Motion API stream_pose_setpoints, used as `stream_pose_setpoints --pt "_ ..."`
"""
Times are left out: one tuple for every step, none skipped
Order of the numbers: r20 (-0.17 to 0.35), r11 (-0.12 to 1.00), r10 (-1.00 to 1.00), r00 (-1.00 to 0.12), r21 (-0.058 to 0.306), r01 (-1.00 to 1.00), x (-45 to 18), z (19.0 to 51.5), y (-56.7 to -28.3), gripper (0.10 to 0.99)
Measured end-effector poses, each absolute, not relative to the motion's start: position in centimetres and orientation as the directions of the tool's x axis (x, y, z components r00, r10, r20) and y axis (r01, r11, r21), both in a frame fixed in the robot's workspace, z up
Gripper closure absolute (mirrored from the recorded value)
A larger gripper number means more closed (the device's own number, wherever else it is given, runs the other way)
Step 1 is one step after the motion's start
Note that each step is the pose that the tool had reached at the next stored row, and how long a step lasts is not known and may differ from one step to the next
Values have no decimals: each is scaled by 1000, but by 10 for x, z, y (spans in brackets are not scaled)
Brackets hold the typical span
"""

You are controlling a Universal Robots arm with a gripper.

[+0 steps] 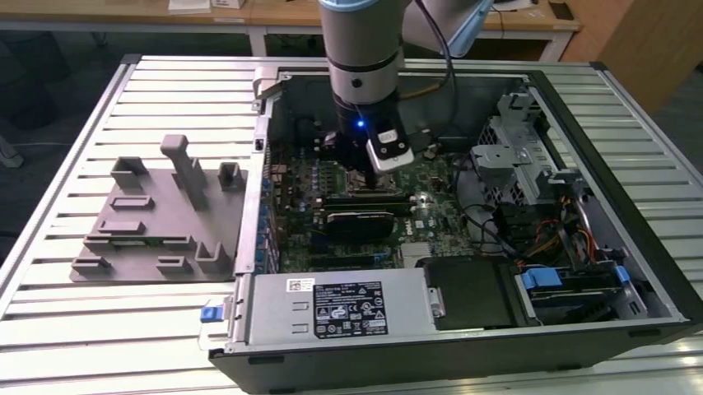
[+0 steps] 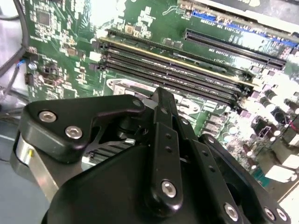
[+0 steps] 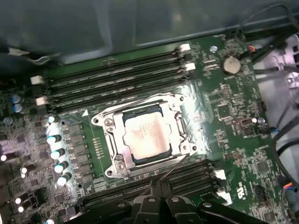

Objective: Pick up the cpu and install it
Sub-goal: 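Install the second cpu locking lever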

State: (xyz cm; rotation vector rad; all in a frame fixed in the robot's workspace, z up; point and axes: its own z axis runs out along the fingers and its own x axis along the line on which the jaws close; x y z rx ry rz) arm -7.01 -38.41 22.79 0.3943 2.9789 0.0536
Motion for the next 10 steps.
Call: stream_pose_setpoints --pt "-130 968 252 -959 53 247 -71 227 -384 980" --pt "-130 970 244 -961 53 239 -72 227 -384 980" --pt "-130 971 238 -962 53 233 -72 227 -384 980" --pt "-130 972 234 -963 53 229 -73 227 -384 980" --pt "-130 973 231 -964 53 226 -73 227 -384 980" --pt "-130 973 229 -965 53 223 -73 227 -384 980" --pt "-130 974 226 -965 53 221 -74 227 -384 980" --pt "-130 974 225 -966 53 219 -74 227 -384 980" --pt "-130 974 224 -966 53 219 -74 227 -384 980" --pt "-130 974 224 -966 53 219 -74 227 -384 980"
